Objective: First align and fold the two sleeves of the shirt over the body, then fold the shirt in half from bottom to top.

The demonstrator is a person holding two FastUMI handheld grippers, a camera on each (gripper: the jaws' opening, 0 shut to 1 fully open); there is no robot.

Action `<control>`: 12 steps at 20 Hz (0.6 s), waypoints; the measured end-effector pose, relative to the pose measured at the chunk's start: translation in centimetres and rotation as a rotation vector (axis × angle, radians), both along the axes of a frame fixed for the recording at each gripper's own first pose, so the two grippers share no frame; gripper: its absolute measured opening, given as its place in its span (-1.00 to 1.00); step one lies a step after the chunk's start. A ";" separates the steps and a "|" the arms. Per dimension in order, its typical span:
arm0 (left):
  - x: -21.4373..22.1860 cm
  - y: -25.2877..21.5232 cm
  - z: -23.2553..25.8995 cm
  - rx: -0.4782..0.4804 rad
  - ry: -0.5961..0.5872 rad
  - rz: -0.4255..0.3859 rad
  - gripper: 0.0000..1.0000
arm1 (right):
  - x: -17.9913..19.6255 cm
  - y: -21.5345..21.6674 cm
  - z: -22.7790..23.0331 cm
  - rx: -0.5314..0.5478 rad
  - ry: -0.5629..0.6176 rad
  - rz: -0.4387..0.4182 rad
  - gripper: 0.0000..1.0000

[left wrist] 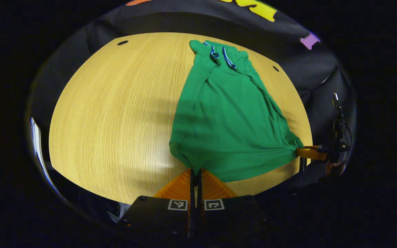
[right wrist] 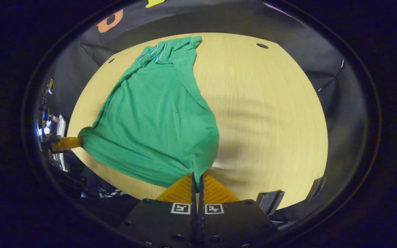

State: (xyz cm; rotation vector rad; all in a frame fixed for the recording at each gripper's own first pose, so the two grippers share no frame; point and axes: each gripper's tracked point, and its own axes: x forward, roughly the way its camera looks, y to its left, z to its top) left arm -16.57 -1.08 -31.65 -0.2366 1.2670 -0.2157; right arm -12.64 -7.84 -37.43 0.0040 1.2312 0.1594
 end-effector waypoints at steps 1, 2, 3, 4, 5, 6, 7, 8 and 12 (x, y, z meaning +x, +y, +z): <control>1.0 -0.3 0.6 -0.002 -0.019 -0.001 -0.94 | 0.6 -0.1 0.8 -0.007 -0.015 0.000 -0.99; 1.8 -0.4 1.2 -0.002 -0.037 -0.008 -0.94 | 1.3 -0.2 1.6 -0.015 -0.030 0.003 -0.99; 2.6 -0.5 1.7 -0.001 -0.055 -0.014 -0.94 | 2.1 -0.2 2.4 -0.025 -0.051 0.002 -0.99; 3.5 -0.5 2.2 0.000 -0.071 -0.015 -0.93 | 2.8 -0.2 3.1 -0.034 -0.067 0.002 -0.99; 4.3 -0.4 2.6 0.004 -0.080 -0.011 -0.94 | 3.7 -0.1 3.9 -0.037 -0.084 -0.001 -0.99; 5.0 -0.4 3.0 0.003 -0.083 -0.009 -0.93 | 4.5 0.1 4.6 -0.036 -0.100 -0.006 -0.99; 6.0 -0.3 3.3 0.010 -0.098 -0.009 -0.93 | 5.3 0.3 5.2 -0.033 -0.111 -0.006 -0.99; 7.0 -0.1 4.0 0.017 -0.117 -0.008 -0.94 | 6.1 0.4 5.7 -0.034 -0.124 -0.008 -0.99; 11.0 0.5 5.9 0.011 -0.183 0.014 -0.94 | 10.0 1.1 8.6 0.001 -0.196 -0.021 -0.99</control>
